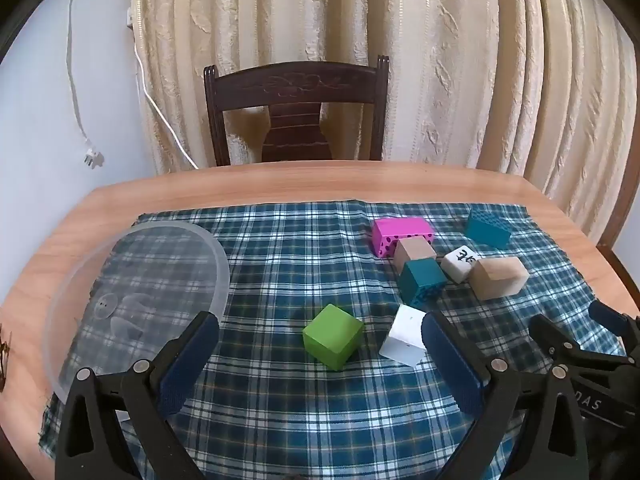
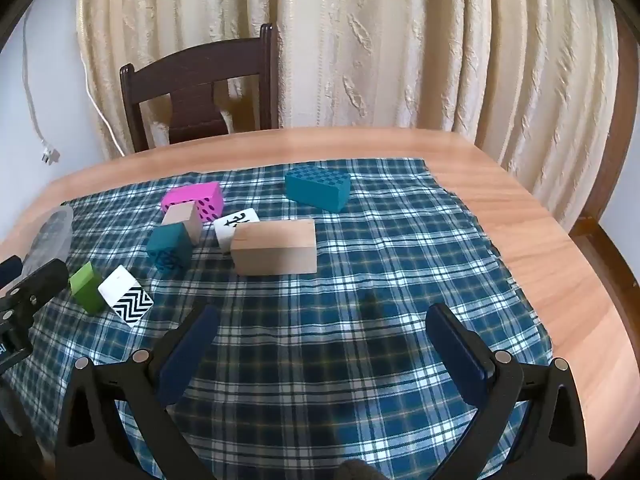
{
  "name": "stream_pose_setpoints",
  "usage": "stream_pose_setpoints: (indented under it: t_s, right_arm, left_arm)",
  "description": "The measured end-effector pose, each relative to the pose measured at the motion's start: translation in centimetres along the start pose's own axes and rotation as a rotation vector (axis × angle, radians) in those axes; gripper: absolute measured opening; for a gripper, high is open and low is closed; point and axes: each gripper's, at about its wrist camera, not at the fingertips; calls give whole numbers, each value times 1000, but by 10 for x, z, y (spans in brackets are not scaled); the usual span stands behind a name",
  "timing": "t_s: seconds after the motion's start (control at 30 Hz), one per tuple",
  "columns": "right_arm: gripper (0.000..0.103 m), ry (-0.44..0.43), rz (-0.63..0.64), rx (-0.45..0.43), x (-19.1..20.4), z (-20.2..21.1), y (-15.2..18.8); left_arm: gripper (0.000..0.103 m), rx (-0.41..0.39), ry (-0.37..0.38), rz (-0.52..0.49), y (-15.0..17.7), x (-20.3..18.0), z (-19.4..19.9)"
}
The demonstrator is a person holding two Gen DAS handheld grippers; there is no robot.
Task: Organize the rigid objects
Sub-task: 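Move the left gripper toward the green cube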
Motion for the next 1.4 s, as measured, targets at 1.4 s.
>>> stream_pose_setpoints:
  t_s: [1.4]
  right_arm:
    - [103,-77,-30,64,-2,-7,7]
  left_arm:
    - [101,26,16,23,9,14,-7]
Point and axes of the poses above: each gripper's, at about its wrist camera, not at the fingertips, and z roughly against the way its jaws point, x to its left, y to its underside
